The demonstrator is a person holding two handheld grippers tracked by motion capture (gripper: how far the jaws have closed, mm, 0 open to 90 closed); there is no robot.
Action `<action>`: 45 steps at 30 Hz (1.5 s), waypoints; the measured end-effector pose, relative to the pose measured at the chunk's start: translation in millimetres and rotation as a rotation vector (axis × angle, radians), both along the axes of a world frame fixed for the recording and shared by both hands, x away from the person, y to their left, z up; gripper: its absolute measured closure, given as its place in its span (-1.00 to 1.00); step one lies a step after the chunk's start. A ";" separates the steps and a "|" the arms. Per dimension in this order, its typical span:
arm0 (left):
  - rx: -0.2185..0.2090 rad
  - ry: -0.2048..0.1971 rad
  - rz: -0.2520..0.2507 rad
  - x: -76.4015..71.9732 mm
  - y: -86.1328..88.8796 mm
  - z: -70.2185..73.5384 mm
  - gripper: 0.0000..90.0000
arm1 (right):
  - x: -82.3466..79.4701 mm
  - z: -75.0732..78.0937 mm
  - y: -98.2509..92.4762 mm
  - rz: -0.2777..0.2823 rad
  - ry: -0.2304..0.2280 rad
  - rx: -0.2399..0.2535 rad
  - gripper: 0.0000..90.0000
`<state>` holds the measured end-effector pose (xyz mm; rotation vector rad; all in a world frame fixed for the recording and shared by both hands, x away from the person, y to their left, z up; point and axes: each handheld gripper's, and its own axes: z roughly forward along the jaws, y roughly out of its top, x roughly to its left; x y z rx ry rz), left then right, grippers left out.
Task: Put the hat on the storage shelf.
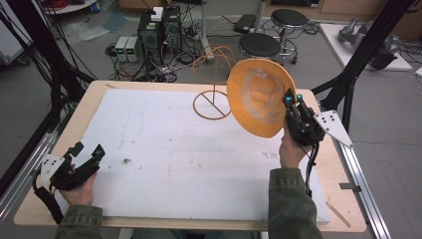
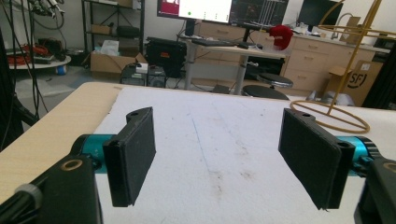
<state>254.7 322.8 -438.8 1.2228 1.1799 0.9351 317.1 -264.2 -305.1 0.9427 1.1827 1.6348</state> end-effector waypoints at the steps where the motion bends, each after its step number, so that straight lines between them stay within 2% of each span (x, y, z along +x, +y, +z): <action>1: -0.001 0.000 0.000 0.1 0.3 -0.1 -0.39 | 2.5 2.4 1.0 -0.004 0.001 0.000 0.92; 12: -0.005 -0.003 -0.004 0.4 0.0 -0.2 -0.39 | 21.3 27.1 8.8 -0.055 -0.017 -0.006 0.92; 13: -0.006 -0.001 -0.005 0.4 0.2 -0.2 -0.39 | 27.4 32.4 9.6 -0.069 -0.008 -0.001 0.92; 20: -0.012 -0.003 -0.006 0.4 0.5 -0.3 -0.39 | 46.6 39.8 13.1 -0.102 0.014 0.006 0.92; 22: -0.011 -0.003 -0.007 0.5 0.9 -0.4 -0.39 | 52.4 41.1 15.2 -0.121 0.015 -0.001 0.92; 24: -0.013 -0.001 -0.008 1.1 1.0 -0.7 -0.39 | 61.5 43.2 17.0 -0.162 0.028 0.002 0.93; 28: -0.018 -0.006 -0.012 1.0 1.0 -0.7 -0.39 | 69.6 50.4 19.4 -0.188 0.030 0.005 0.93; 31: -0.032 -0.013 -0.018 0.9 2.4 -1.0 -0.39 | 82.4 61.2 25.9 -0.235 0.041 -0.034 0.93; 35: -0.049 -0.017 -0.015 0.3 4.8 -1.3 -0.39 | 90.0 67.9 29.2 -0.254 0.030 -0.026 0.93; 42: -0.071 -0.018 -0.010 1.1 6.9 -2.4 -0.39 | 105.3 75.5 35.3 -0.247 0.006 0.005 0.93; 44: -0.073 -0.018 -0.012 1.4 6.8 -2.6 -0.39 | 111.3 76.9 39.2 -0.261 0.000 -0.012 0.93; 45: -0.074 -0.016 -0.016 1.6 6.8 -2.7 -0.39 | 118.3 76.3 45.8 -0.303 0.007 -0.077 0.93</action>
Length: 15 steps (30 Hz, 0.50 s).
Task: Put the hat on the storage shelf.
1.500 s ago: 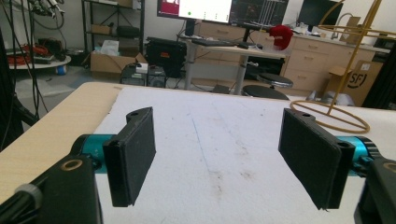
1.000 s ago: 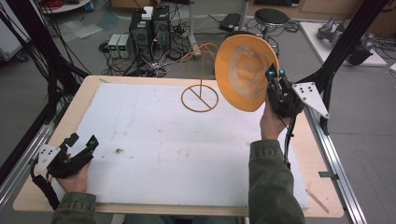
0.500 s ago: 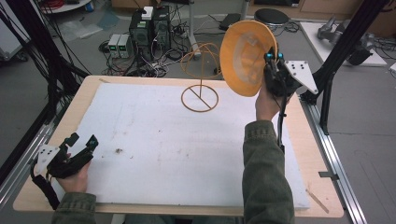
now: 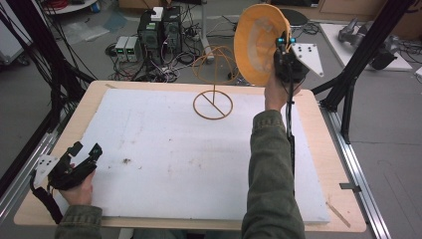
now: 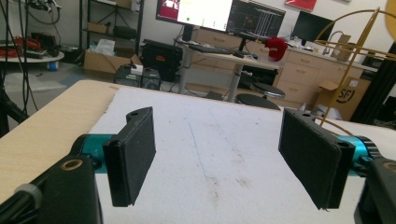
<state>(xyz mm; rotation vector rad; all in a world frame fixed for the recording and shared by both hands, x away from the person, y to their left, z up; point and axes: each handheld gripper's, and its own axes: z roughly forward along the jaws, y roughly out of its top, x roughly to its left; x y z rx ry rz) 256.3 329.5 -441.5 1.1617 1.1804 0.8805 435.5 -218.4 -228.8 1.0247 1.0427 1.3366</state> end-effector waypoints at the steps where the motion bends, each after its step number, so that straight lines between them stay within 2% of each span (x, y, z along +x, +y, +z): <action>1: -0.002 0.000 -0.004 0.2 0.0 -0.1 -0.39 | 2.6 -1.3 3.5 -0.019 0.017 -0.019 0.93; 2: -0.006 -0.001 -0.010 0.9 -0.3 -0.4 -0.39 | 6.3 -3.5 6.9 -0.039 0.028 -0.054 0.93; 5: -0.005 0.000 -0.021 2.5 -1.8 -0.6 -0.39 | 12.7 -9.5 13.7 -0.061 0.047 -0.076 0.93; 7: -0.007 -0.001 -0.024 3.3 -2.6 -0.7 -0.39 | 17.3 -14.9 22.1 -0.053 0.061 -0.074 0.93; 11: -0.011 0.000 -0.026 4.3 -3.2 -0.7 -0.39 | 21.2 -19.0 38.5 -0.036 0.067 -0.108 0.93; 12: -0.013 -0.002 -0.026 4.4 -3.6 -0.5 -0.39 | 22.3 -18.0 48.6 -0.021 0.073 -0.101 0.93; 15: -0.012 -0.002 -0.026 4.7 -3.8 -0.5 -0.39 | 23.3 -14.8 55.9 -0.008 0.082 -0.089 0.93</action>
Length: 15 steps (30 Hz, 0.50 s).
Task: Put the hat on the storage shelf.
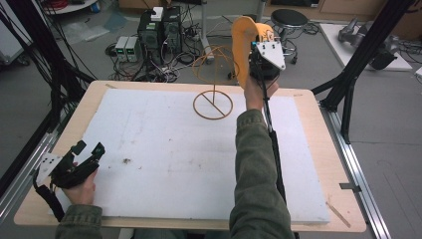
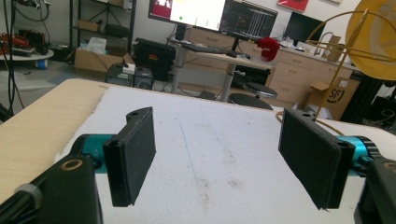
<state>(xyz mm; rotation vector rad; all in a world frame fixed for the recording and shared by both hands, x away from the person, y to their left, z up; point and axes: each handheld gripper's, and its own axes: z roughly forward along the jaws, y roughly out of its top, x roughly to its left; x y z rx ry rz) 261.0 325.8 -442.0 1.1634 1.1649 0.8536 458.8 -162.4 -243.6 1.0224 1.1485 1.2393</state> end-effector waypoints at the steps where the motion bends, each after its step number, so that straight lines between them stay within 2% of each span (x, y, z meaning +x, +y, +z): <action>1: -0.001 0.000 0.000 0.1 0.0 0.0 -0.39 | 0.5 2.1 3.9 0.012 -0.001 0.018 0.93; 3: -0.006 -0.002 0.000 0.4 0.0 0.0 -0.39 | 1.6 6.2 12.5 0.038 0.009 0.051 0.93; 4: -0.006 -0.001 0.000 0.3 0.3 0.0 -0.39 | 2.5 8.1 19.1 0.051 0.014 0.050 0.93; 7: -0.013 -0.002 0.002 0.6 1.0 -0.1 -0.39 | 5.2 11.7 44.1 0.110 0.034 0.025 0.93; 8: -0.013 -0.002 0.002 0.6 1.0 -0.1 -0.39 | 5.2 11.7 44.1 0.110 0.034 0.025 0.93; 9: -0.017 -0.004 0.001 0.6 1.3 -0.1 -0.39 | 6.6 10.9 58.9 0.134 0.047 0.000 0.92; 11: -0.018 -0.002 0.000 0.4 1.4 -0.1 -0.39 | 7.0 10.1 64.6 0.148 0.053 -0.005 0.92; 13: -0.020 -0.002 0.000 -0.2 1.3 -0.1 -0.39 | 10.3 5.4 84.6 0.198 0.075 -0.008 0.92; 15: -0.020 -0.003 -0.001 -0.7 1.5 0.0 -0.39 | 11.3 4.1 90.3 0.218 0.082 -0.007 0.92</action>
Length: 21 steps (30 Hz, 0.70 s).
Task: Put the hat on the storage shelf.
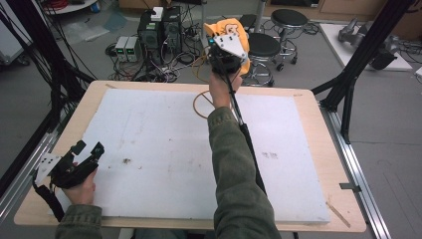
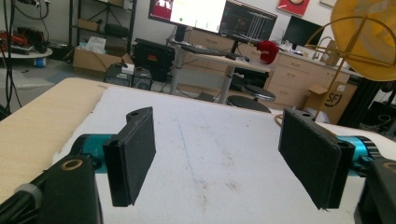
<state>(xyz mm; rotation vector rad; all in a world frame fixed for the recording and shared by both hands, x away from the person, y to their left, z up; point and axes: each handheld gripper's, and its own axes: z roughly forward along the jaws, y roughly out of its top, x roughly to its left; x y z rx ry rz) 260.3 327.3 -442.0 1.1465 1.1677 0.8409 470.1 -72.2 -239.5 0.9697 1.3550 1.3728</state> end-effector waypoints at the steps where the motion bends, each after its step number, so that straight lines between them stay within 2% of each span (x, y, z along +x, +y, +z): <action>1: 0.000 0.000 0.000 0.0 0.2 -0.1 -0.39 | 0.9 -3.5 10.2 0.031 0.005 0.001 0.92; 8: -0.005 -0.001 0.006 0.1 1.0 -0.3 -0.39 | 4.1 -19.1 33.0 0.081 0.044 -0.005 0.92; 15: -0.004 0.001 0.000 0.6 0.4 -0.5 -0.39 | 4.4 -41.7 65.1 0.150 0.094 -0.089 0.92; 17: -0.002 -0.001 0.000 0.5 -0.2 -0.4 -0.39 | 4.8 -43.5 67.4 0.153 0.098 -0.094 0.92; 18: -0.001 0.000 -0.001 0.4 -0.2 -0.3 -0.39 | 6.3 -49.1 72.2 0.153 0.120 -0.099 0.92; 20: 0.000 0.002 -0.002 -0.2 0.4 -0.3 -0.39 | 7.6 -50.8 72.6 0.150 0.123 -0.108 0.91; 21: -0.003 0.001 -0.001 -0.3 0.7 -0.3 -0.39 | 9.4 -53.7 73.0 0.143 0.140 -0.110 0.91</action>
